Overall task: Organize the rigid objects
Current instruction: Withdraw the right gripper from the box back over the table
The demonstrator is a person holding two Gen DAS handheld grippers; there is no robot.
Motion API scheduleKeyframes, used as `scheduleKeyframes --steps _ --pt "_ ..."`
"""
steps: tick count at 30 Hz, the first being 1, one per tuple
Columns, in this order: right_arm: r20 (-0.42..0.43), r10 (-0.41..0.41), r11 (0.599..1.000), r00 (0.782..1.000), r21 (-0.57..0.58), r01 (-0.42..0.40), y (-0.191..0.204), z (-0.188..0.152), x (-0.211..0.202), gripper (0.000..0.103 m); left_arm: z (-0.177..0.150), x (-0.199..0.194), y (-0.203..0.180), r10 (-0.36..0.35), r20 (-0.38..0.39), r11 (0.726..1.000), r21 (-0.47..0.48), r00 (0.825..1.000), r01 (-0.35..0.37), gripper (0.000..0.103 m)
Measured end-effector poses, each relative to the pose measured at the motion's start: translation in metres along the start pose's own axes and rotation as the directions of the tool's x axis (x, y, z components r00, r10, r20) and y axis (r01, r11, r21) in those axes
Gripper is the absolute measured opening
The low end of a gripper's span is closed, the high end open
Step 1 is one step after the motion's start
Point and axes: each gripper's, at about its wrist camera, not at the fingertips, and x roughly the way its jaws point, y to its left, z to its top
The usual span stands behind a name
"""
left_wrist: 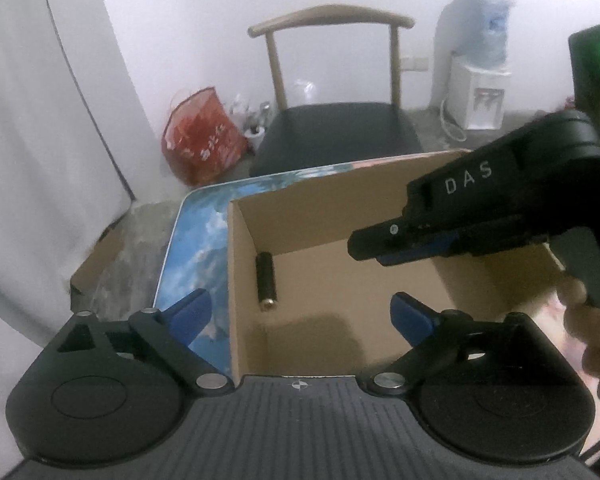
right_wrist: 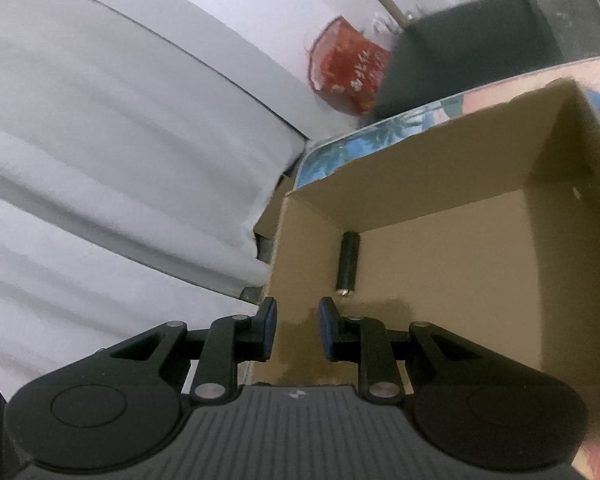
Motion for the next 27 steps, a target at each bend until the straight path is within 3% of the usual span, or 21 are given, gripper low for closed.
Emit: scheduleKeyframes --steps 13,18,27 --pt "0.086 0.038 0.997 0.996 -0.066 -0.033 0.011 -0.093 -0.059 0.025 -0.070 -0.053 0.001 -0.005 0.041 1.000 -0.027 0.999 0.007 0.100" --pt "0.105 0.021 0.995 0.994 -0.101 -0.010 0.013 -0.143 -0.089 0.025 -0.121 -0.061 0.015 -0.036 0.011 0.995 -0.095 0.999 0.037 0.100" --pt "0.039 -0.006 0.988 0.999 -0.155 0.012 0.012 -0.211 -0.081 0.025 -0.179 -0.041 0.023 -0.064 -0.101 0.986 -0.162 0.993 0.047 0.100"
